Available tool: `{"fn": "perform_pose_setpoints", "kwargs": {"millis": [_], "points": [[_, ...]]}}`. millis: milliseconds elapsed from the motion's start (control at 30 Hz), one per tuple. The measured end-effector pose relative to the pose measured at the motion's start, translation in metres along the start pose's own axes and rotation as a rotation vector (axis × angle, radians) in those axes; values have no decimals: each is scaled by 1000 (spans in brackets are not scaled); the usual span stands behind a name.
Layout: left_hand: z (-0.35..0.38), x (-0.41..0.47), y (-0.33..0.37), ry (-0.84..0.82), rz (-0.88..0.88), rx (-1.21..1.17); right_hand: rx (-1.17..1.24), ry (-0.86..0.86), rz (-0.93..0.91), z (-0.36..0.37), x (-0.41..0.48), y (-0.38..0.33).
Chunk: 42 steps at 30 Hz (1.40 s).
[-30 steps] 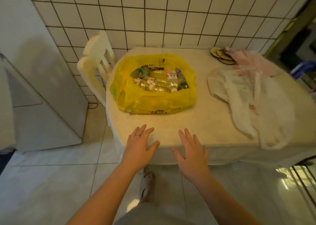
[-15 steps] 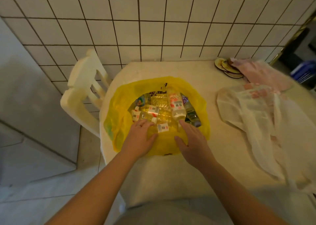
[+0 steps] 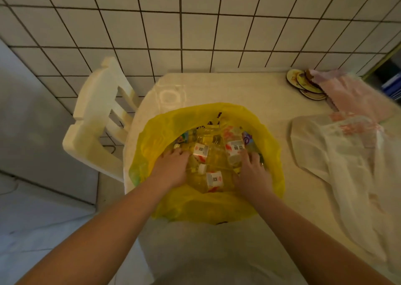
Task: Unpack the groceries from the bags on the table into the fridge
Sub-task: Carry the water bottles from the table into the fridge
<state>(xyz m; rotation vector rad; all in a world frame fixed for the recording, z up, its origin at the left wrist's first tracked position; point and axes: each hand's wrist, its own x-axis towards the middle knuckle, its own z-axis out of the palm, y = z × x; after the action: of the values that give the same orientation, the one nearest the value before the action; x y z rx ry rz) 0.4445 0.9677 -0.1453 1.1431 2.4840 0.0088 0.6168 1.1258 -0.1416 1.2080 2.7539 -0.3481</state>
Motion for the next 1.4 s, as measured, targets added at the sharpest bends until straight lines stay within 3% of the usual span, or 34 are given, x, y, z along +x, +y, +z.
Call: {"fn": "perform_pose_setpoints", "kwargs": {"millis": [167, 267, 600, 733, 933, 1167, 1400], "points": [[6, 15, -5, -44, 42, 98, 205, 0, -15, 5, 7, -8], [5, 21, -2, -66, 45, 119, 176, 5, -33, 4, 5, -11], [-13, 32, -7, -97, 206, 325, 558, -97, 161, -41, 10, -8], [-19, 28, -13, -80, 276, 324, 662, 59, 181, -70, 10, 6], [-26, 18, -21, -12, 274, 39, 786, 333, 156, -87, 8, 23], [-49, -14, -12, 336, 165, -563, 826, 588, -45, -117, -8, 15], [-56, -67, 17, 560, 163, -873, 1007, 725, -231, -148, -32, 4]]}}
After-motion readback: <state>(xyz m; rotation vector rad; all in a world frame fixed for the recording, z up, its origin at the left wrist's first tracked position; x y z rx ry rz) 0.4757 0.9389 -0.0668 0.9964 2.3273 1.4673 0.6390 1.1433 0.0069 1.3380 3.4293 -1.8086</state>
